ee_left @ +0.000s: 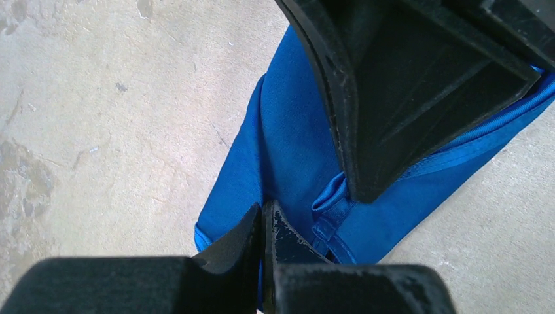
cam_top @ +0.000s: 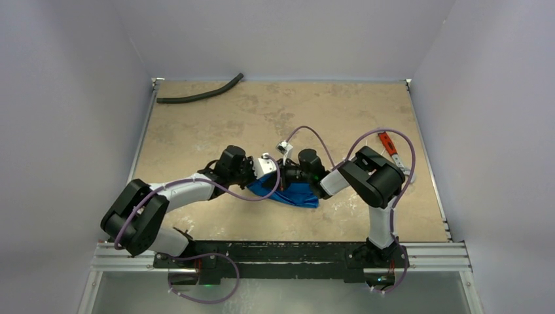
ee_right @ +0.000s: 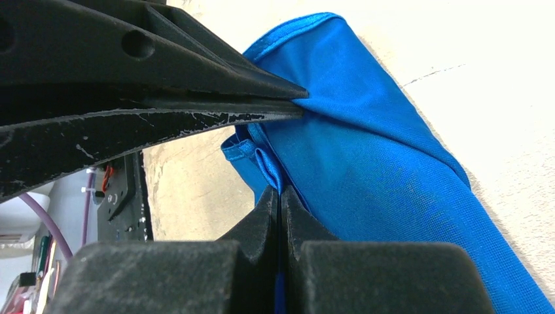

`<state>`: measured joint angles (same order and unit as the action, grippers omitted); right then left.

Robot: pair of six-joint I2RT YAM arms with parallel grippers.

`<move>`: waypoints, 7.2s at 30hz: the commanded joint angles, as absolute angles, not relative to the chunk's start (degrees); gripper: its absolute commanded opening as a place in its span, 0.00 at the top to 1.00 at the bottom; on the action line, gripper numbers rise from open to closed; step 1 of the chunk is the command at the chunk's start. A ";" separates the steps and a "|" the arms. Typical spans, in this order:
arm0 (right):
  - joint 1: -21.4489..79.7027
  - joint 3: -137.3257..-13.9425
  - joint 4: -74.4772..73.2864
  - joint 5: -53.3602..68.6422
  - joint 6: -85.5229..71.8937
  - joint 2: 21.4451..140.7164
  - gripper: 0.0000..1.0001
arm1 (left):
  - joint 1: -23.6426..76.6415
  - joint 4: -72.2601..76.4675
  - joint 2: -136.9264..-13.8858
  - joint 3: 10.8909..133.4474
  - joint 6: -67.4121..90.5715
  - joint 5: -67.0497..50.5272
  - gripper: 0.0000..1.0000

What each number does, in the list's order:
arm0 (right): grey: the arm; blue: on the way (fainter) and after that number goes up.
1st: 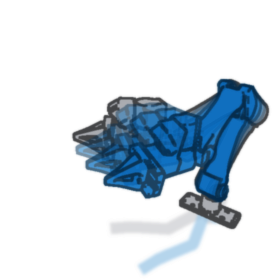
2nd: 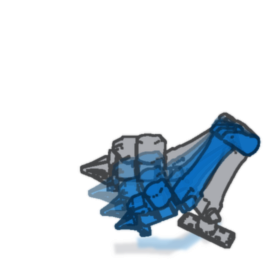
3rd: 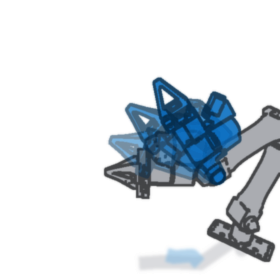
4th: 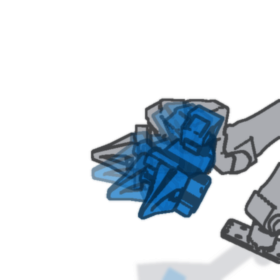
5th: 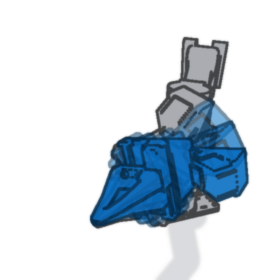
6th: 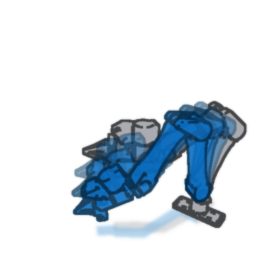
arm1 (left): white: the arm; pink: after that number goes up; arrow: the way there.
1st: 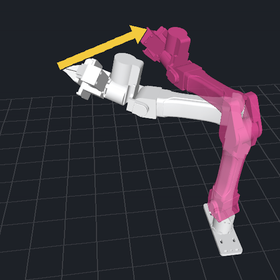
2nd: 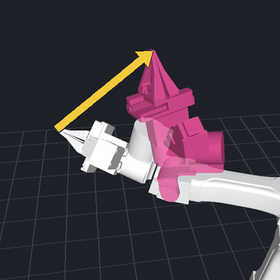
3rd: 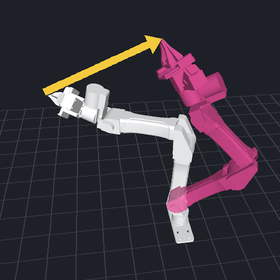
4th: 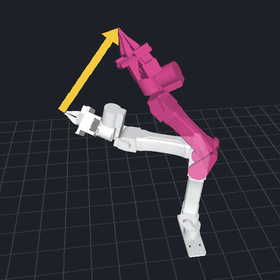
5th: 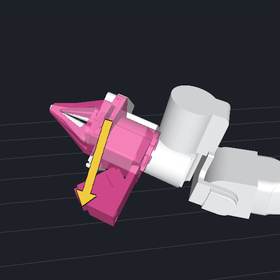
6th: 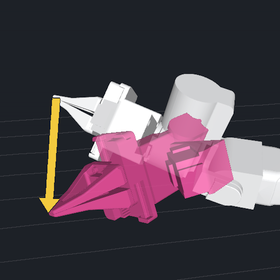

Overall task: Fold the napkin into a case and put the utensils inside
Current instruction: Stuff the top corner of the smaller-rectangle-folded napkin into the folded napkin, then fold the 2/3-rectangle-folded napkin at the center of the board.

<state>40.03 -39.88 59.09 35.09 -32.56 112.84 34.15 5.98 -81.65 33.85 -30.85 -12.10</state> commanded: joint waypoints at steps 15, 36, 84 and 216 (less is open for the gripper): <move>38.23 -42.84 54.12 32.55 -28.91 113.23 1.00 | 34.89 5.59 -78.93 32.53 -31.51 -16.02 1.00; 39.39 -46.16 37.85 24.46 -26.07 112.32 1.00 | 34.85 4.11 -78.06 37.40 -28.30 -13.31 1.00; 41.22 -52.90 37.24 36.81 -29.44 113.32 1.00 | 35.50 0.74 -80.14 28.69 -53.35 -11.89 1.00; 42.47 -45.41 37.79 47.70 -18.18 109.69 1.00 | 31.55 -9.49 -69.07 26.61 -62.75 -14.24 1.00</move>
<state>43.86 -43.53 39.48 40.73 -14.92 107.26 31.29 -8.69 -71.13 27.38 -61.32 -12.32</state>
